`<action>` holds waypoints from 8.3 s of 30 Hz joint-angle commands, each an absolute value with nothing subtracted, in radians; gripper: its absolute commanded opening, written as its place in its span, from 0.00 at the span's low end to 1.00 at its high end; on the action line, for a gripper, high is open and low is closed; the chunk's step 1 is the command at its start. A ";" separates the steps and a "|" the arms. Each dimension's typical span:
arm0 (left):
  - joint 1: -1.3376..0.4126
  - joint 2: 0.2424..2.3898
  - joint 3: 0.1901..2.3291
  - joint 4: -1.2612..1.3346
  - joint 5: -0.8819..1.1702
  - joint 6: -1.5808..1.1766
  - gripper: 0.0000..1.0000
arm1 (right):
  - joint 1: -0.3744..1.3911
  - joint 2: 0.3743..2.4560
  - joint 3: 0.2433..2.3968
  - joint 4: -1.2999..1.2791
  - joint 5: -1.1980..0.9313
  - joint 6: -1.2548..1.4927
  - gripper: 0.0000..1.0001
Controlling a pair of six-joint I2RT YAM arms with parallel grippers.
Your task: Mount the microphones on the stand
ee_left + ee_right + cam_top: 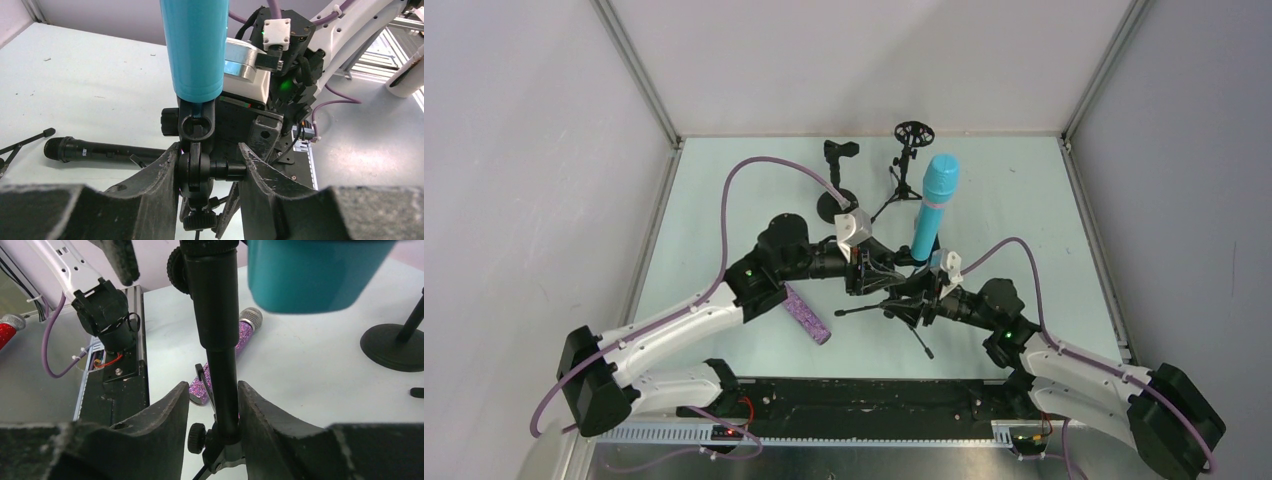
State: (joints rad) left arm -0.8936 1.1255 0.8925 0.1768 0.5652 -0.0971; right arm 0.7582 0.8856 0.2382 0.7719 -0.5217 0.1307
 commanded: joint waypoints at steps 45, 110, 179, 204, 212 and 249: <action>-0.987 1.018 1.035 0.283 -0.084 -0.174 0.00 | 0.793 0.848 0.198 0.686 -0.228 0.148 0.00; -1.086 1.027 0.926 0.273 0.096 0.095 0.00 | 0.822 0.702 0.305 0.570 -0.161 0.146 0.91; -0.306 1.181 1.203 0.326 -0.194 0.219 0.00 | 0.804 0.654 0.259 0.376 -0.008 0.220 0.99; -0.190 1.460 1.156 0.586 -0.309 0.091 0.00 | 0.770 0.682 0.217 0.410 -0.011 0.234 0.99; -0.186 1.525 1.123 0.610 -0.315 0.077 0.00 | 0.755 0.677 0.207 0.410 -0.011 0.236 0.99; -0.186 1.379 1.041 0.617 -0.407 0.093 0.97 | 0.726 0.665 0.204 0.423 -0.078 0.223 0.99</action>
State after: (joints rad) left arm -0.1909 1.4639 1.0523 0.5621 -0.3679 0.0727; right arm 0.7330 0.6746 0.2089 0.3748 -0.0643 0.2333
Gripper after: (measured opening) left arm 0.961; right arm 0.993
